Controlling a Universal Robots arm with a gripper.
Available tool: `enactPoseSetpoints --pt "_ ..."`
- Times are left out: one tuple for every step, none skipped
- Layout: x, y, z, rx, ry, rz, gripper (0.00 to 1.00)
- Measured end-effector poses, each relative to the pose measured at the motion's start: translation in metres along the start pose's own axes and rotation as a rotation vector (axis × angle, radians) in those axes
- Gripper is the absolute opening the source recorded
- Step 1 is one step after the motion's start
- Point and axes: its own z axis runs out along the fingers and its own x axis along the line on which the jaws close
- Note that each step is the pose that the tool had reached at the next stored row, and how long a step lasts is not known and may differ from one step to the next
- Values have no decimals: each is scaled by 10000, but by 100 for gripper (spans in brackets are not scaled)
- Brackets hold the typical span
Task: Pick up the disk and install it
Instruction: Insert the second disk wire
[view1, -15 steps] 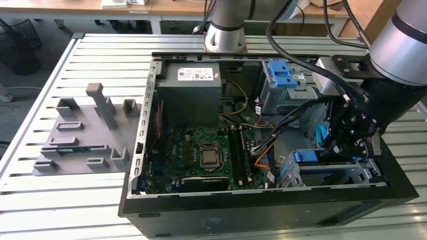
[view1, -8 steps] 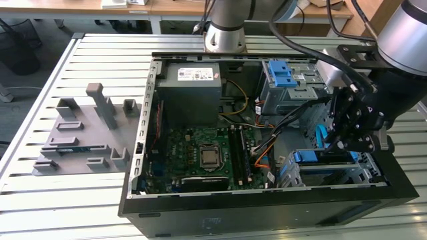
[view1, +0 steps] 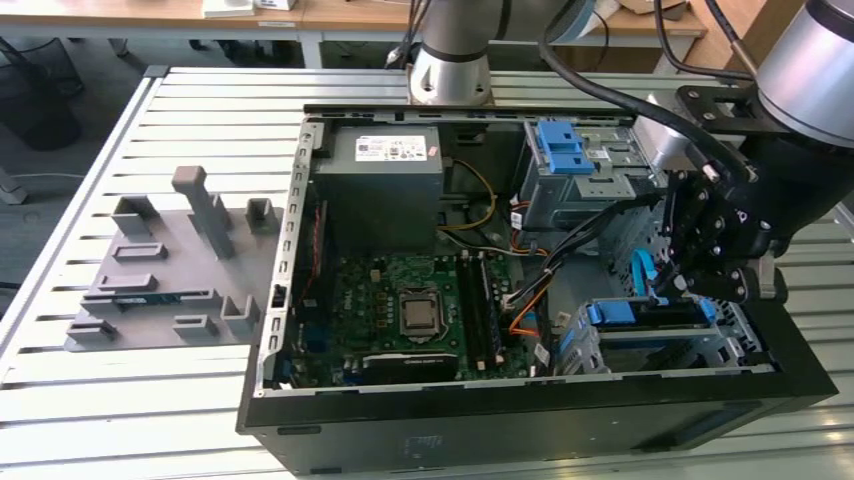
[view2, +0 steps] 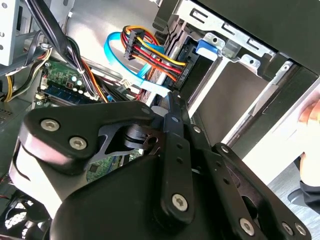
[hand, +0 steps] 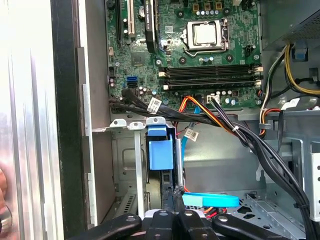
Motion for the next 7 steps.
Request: enactPoseSetpoints --pt "0 0 0 0 0 1 11" --pt "0 0 0 -1 0 0 11" --pt "0 0 0 0 0 0 11" --pt "0 0 -1 0 1 0 11" --pt "0 0 -1 -1 0 0 11" --pt "0 0 -1 0 0 0 11" --pt "0 0 -1 0 0 0 11"
